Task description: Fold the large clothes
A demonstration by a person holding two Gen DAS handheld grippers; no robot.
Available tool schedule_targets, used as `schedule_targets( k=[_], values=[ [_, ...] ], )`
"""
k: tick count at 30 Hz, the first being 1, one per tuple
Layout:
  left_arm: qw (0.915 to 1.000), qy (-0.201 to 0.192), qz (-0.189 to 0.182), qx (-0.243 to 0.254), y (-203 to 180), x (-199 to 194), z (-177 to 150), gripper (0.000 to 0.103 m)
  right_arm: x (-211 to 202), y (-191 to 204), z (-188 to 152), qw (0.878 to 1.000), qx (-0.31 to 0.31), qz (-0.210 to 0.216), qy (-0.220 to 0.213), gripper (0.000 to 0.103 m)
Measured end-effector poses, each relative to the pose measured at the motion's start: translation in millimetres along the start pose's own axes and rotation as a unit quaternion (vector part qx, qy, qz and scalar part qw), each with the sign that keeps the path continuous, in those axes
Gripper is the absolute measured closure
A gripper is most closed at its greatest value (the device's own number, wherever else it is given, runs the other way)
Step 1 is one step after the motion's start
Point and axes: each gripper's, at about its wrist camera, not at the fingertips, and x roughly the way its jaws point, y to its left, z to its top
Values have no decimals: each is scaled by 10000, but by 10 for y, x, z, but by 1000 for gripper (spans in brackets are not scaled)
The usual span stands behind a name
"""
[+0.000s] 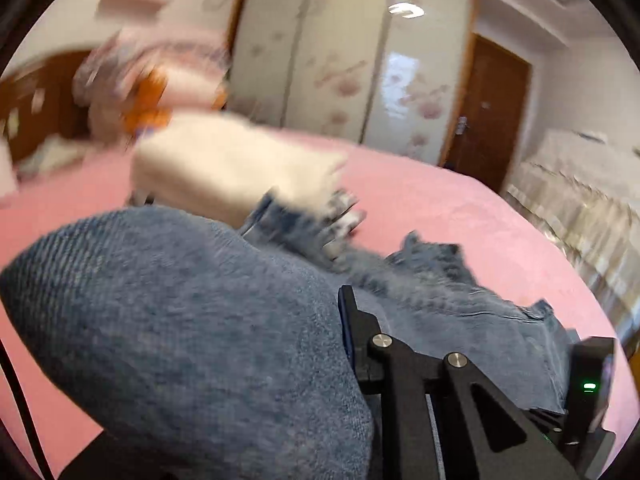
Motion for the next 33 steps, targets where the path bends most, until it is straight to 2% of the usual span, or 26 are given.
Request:
schedule_targets(
  k=[5, 9, 11, 16, 21, 23, 24, 25, 27, 29, 31, 32, 33],
  values=[
    [9968, -286, -280, 689, -533, -216, 217, 91, -53, -97, 0, 9995, 171, 277, 32, 79],
    [9864, -419, -521, 1503, -1070, -317, 292, 92, -236, -352, -32, 9941, 713, 815, 108, 80],
    [9788, -428, -691, 1879, -1372, -342, 294, 92, -446, -568, -76, 9915, 1037, 789, -47, 80],
    [9669, -227, -1227, 2225, -2127, -279, 144, 92, -1104, -1383, -331, 9803, 1880, -131, -598, 80],
    [9562, 117, -1769, 2330, -2748, -81, -299, 93, -1434, -2067, -701, 9669, 2274, -988, -603, 80],
    [9481, 621, -1917, 2459, -2976, 118, -621, 92, -1449, -2236, -808, 9622, 2423, -1133, -507, 80],
    [9422, 1034, -1933, 2535, -3081, 276, -828, 92, -1448, -2302, -857, 9599, 2496, -1190, -468, 80],
    [9390, 1243, -1857, 2615, -3126, 363, -952, 92, -1452, -2339, -905, 9589, 2528, -1209, -445, 80],
    [9356, 1368, -1755, 2739, -3157, 440, -1122, 89, -1445, -2367, -967, 9584, 2551, -1220, -383, 80],
    [9337, 1373, -1870, 2726, -3144, 413, -1105, 79, -1443, -2344, -979, 9598, 2538, -1142, -363, 80],
    [9260, 1545, -2150, 2690, -3140, 391, -1024, 52, -1462, -2316, -980, 9618, 2476, -1105, -371, 80],
    [9225, 1579, -2213, 2741, -3133, 348, -966, 44, -1477, -2310, -972, 9627, 2447, -1085, -383, 80],
    [9209, 1568, -2209, 2802, -3120, 310, -912, 28, -1492, -2289, -943, 9639, 2411, -1052, -411, 80]
  ],
)
